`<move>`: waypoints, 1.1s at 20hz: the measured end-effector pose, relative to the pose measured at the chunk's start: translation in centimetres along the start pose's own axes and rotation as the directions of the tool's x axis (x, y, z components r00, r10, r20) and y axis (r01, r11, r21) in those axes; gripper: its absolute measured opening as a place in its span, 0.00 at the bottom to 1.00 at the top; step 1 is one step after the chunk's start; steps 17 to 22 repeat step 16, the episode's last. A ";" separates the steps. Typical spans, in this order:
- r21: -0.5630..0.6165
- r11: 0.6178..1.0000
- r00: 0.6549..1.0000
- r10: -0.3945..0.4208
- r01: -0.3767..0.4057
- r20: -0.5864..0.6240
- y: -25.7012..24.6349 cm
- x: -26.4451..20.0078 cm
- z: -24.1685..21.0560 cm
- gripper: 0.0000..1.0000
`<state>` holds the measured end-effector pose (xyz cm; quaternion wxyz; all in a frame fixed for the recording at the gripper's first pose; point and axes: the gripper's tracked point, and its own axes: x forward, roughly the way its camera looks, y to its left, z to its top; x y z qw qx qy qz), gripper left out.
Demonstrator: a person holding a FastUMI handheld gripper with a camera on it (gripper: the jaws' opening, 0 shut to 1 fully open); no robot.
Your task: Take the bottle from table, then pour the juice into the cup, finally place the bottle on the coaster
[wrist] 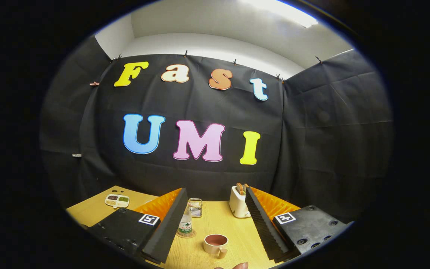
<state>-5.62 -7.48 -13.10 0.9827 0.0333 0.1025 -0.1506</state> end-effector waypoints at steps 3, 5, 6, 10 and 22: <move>-0.006 1.000 1.000 0.001 -0.001 0.004 0.0 -0.2 0.2 0.96; -0.016 1.000 1.000 -0.002 0.002 0.016 -0.2 -0.4 0.4 0.96; -0.019 1.000 1.000 -0.002 0.002 0.017 -0.2 -0.4 0.4 0.96; -0.030 1.000 1.000 0.009 -0.008 0.029 0.4 -0.3 1.0 0.96; -0.069 0.997 0.997 0.032 -0.027 0.064 1.1 -0.7 1.9 0.97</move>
